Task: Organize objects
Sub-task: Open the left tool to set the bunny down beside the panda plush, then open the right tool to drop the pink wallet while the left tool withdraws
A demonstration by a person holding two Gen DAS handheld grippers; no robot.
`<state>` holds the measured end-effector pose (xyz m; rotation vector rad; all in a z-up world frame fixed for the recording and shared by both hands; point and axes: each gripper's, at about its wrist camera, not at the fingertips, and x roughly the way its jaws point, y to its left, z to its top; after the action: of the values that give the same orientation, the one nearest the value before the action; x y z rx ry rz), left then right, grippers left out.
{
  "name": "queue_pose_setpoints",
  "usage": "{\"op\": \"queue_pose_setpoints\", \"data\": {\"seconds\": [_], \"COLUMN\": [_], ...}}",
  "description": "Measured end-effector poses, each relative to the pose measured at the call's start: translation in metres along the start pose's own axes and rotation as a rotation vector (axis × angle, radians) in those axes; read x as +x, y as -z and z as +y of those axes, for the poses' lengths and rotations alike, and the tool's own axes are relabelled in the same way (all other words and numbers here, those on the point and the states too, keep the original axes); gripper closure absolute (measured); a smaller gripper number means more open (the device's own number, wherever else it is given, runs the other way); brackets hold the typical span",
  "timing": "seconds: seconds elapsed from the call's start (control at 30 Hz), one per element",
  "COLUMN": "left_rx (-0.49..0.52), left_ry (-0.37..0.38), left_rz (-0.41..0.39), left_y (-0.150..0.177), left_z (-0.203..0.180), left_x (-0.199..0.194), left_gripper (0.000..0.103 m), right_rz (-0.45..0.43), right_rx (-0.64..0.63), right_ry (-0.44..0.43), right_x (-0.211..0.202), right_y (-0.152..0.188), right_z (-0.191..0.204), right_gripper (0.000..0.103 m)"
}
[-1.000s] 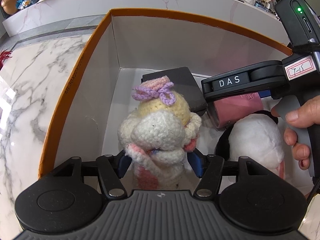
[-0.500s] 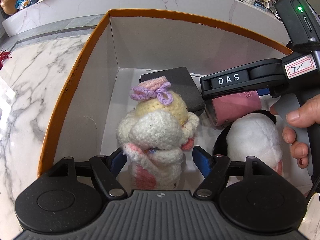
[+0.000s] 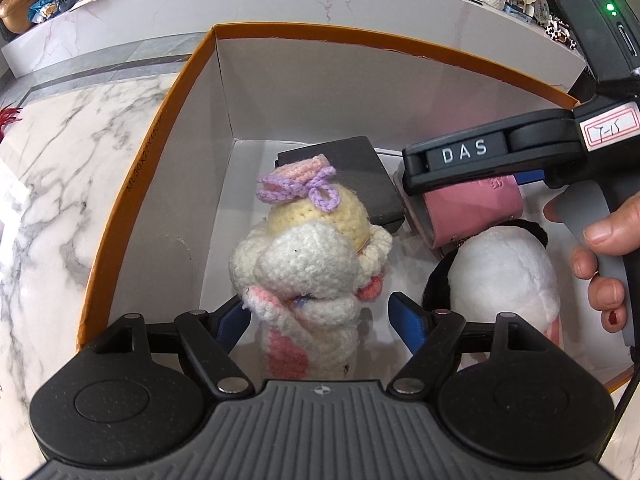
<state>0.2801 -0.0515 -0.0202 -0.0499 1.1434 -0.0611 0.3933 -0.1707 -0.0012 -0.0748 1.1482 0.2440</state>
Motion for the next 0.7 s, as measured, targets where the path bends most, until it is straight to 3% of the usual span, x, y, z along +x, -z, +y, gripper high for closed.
{"op": "queue_pose_setpoints", "data": {"seconds": [0.1, 0.2, 0.27, 0.33, 0.43, 0.7], "left_rx": [-0.006, -0.01, -0.011, -0.011, -0.012, -0.022], "left_ry": [0.009, 0.016, 0.019, 0.02, 0.024, 0.045], "left_rz": [-0.002, -0.005, -0.009, -0.01, -0.012, -0.03], "left_y": [-0.001, -0.001, -0.001, -0.001, -0.001, 0.002], "left_z": [0.001, 0.002, 0.002, 0.002, 0.003, 0.002], "left_x": [-0.001, -0.003, -0.005, -0.005, -0.005, -0.014], "left_gripper": [0.014, 0.014, 0.014, 0.014, 0.014, 0.014], "right_rz": [-0.017, -0.006, -0.021, -0.036, -0.058, -0.087], "right_rx": [0.041, -0.028, 0.045, -0.008, 0.058, 0.028], "right_ry": [-0.015, 0.027, -0.04, 0.048, -0.028, -0.024], "right_x": [-0.003, -0.002, -0.005, -0.007, -0.015, -0.027], "right_y": [0.0, 0.0, -0.001, -0.002, -0.003, 0.0], "right_z": [-0.003, 0.01, 0.004, 0.01, 0.003, 0.007], "right_gripper": [0.001, 0.001, 0.001, 0.001, 0.001, 0.001]}}
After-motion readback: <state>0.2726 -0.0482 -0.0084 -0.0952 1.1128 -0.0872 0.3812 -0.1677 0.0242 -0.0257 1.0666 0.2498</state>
